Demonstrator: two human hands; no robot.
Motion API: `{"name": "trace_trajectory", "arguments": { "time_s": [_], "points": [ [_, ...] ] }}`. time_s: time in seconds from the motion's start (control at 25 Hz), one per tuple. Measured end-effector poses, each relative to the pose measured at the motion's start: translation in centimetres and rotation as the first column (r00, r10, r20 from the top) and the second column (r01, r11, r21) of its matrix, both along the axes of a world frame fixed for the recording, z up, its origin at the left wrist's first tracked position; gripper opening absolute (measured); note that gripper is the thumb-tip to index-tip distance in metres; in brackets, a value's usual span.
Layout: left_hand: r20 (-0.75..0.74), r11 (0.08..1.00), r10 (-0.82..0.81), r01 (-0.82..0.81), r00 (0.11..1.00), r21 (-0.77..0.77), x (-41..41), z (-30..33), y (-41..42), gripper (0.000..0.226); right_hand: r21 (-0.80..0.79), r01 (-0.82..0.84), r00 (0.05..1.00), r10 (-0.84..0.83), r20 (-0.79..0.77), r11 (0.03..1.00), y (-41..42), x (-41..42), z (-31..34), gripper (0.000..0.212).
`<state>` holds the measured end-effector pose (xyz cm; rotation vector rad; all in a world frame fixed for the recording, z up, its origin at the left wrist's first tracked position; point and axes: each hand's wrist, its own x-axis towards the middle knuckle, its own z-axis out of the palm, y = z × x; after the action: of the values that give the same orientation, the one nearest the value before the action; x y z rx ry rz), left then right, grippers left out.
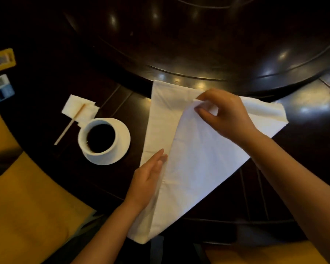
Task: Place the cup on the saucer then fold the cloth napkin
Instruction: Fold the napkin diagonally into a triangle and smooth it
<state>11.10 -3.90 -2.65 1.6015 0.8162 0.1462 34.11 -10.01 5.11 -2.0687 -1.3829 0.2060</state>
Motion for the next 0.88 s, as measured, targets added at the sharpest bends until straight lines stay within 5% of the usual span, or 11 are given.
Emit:
{"name": "trace_trajectory", "arguments": {
  "time_s": [0.2, 0.52, 0.88],
  "points": [
    [-0.081, 0.992, 0.125, -0.121, 0.989, 0.046, -0.6, 0.1, 2.2, 0.024, -0.085, 0.022, 0.998, -0.017, 0.065, 0.996, 7.1, 0.3, -1.6, 0.024],
    [-0.162, 0.903, 0.349, -0.284, 0.923, 0.323, 0.9, 0.1, 2.6, 0.023, -0.198, 0.054, 0.994, -0.034, 0.108, 0.979, 11.9, 1.3, -3.9, 0.026],
    [-0.169, 0.882, 0.367, -0.285, 0.915, 0.376, 1.4, -0.5, 2.7, 0.025, -0.233, 0.013, 0.936, 0.07, 0.344, 0.972, 13.2, 1.8, -5.7, 0.025]
  ]
}}
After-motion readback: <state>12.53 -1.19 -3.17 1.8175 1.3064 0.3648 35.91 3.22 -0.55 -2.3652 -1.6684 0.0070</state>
